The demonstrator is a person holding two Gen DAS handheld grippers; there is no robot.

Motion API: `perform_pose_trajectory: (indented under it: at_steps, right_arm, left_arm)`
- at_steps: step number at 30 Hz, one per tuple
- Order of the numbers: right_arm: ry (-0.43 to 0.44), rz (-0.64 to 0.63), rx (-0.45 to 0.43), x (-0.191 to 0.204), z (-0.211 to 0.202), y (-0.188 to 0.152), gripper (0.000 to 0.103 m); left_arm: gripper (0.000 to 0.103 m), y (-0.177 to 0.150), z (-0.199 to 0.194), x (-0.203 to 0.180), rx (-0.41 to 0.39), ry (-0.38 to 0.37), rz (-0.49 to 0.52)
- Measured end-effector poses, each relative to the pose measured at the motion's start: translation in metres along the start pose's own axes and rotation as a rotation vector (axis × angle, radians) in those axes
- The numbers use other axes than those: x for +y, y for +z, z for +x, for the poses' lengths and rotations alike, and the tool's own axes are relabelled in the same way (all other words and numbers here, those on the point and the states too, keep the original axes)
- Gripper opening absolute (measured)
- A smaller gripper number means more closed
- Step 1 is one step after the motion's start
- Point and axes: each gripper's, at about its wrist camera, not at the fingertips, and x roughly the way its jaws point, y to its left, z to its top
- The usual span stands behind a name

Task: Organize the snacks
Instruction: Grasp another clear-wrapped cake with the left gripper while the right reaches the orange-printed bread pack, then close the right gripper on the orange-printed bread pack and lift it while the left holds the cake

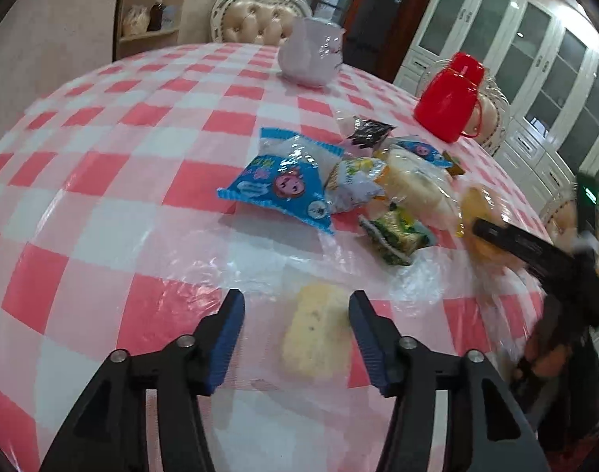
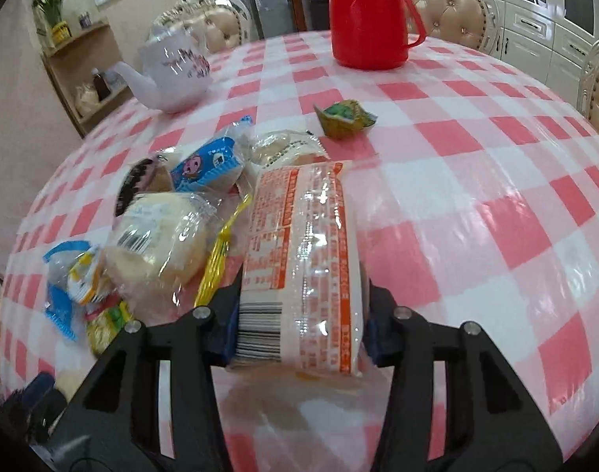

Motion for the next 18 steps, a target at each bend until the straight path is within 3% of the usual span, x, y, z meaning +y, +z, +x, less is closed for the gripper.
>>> perform_pose_trajectory:
  at_steps: [4,7,11,18]
  right_arm:
    - [0.063,0.072,-0.047,-0.020,-0.030,-0.012,0.051]
    - [0.169,0.095,-0.063,-0.025,-0.049,-0.025,0.051]
    - [0.258,0.053,-0.049,-0.009,-0.062,-0.042,0.051]
    - [0.324,0.000,0.000,0.013,-0.071,-0.067,0.051]
  left_arm:
    - [0.060,0.000,0.000,0.002,-0.005,0.017,0.001]
    - [0.063,-0.001,0.001,-0.005,0.001,0.033,0.050]
    - [0.065,-0.004,0.002,-0.012,0.014,0.047,0.106]
    - [0.065,-0.012,0.006,-0.030,0.035,0.126,0.252]
